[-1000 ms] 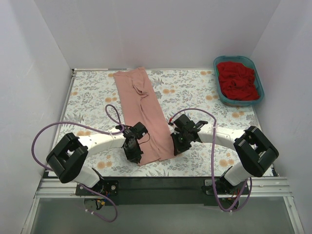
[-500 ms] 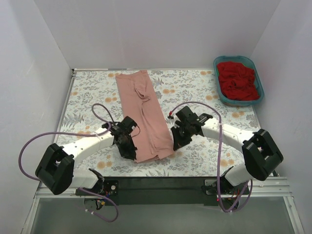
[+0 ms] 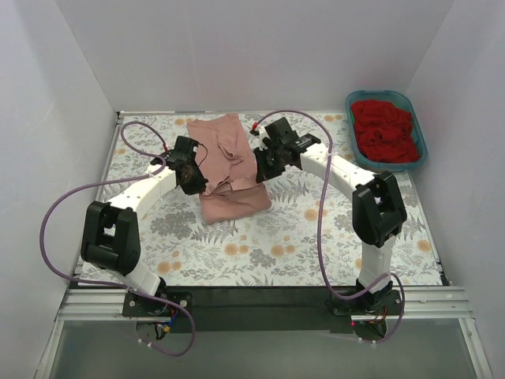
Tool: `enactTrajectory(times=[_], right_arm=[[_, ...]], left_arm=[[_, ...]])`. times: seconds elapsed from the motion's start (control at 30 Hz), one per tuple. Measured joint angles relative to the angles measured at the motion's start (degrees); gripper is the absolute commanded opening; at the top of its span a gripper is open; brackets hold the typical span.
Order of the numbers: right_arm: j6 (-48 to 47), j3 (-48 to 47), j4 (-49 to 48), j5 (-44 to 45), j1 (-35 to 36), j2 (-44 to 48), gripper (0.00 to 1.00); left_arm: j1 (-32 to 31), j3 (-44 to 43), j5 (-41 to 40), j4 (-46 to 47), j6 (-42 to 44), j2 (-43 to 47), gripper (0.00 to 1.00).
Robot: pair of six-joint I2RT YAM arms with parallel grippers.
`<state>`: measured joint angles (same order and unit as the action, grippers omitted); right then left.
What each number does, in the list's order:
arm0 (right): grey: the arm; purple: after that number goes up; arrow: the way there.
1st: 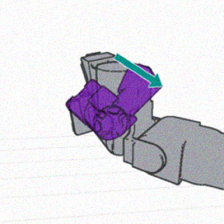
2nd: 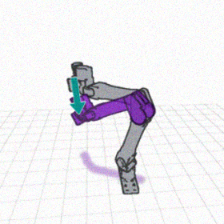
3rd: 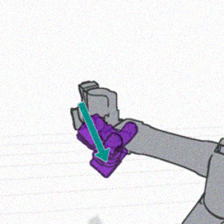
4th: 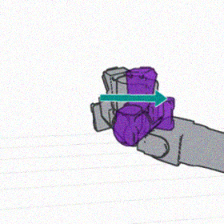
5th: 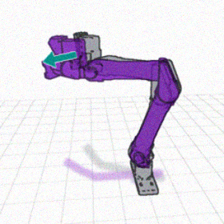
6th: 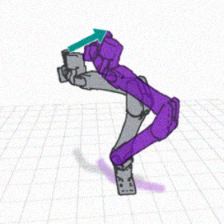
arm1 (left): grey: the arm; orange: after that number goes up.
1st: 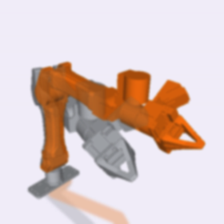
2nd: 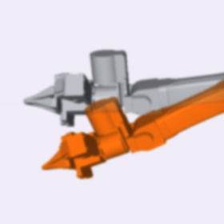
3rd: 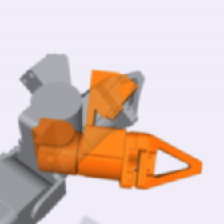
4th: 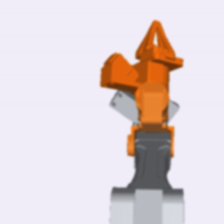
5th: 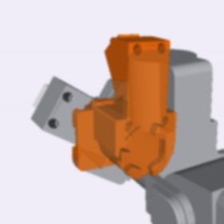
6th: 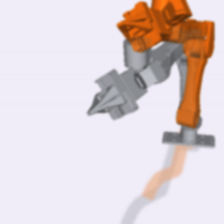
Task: Fold and stack the t-shirts
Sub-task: Fold the tshirt
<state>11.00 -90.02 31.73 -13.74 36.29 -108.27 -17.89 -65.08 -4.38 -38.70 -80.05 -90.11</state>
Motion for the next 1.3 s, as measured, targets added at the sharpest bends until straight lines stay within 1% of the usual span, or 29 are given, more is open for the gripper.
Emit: enactTrajectory(times=[0.1,0.27,0.53,1.0,1.3], right_arm=[[-1.0,-2.7,-0.9,1.3,-0.7,-3.5,0.01],[-2.2,-4.4,-3.3,2.0,-2.1,-7.4,0.01],[-2.8,-5.5,-7.4,1.5,-4.1,-9.8,0.01],[-2.8,-5.6,-12.9,1.4,-4.5,-13.6,0.01],[-2.6,-5.6,-15.3,1.6,-4.8,-14.3,0.01]], left_arm=[[1.3,0.0,-1.8,3.9,1.9,-2.8,0.0],[2.1,-0.2,-4.8,10.3,5.0,-6.1,0.0],[2.6,-1.6,-5.8,16.7,7.5,-7.7,0.0],[3.5,-1.7,-7.7,21.4,5.0,-12.7,0.0],[3.6,-1.3,-8.5,24.1,4.2,-12.9,0.0]])
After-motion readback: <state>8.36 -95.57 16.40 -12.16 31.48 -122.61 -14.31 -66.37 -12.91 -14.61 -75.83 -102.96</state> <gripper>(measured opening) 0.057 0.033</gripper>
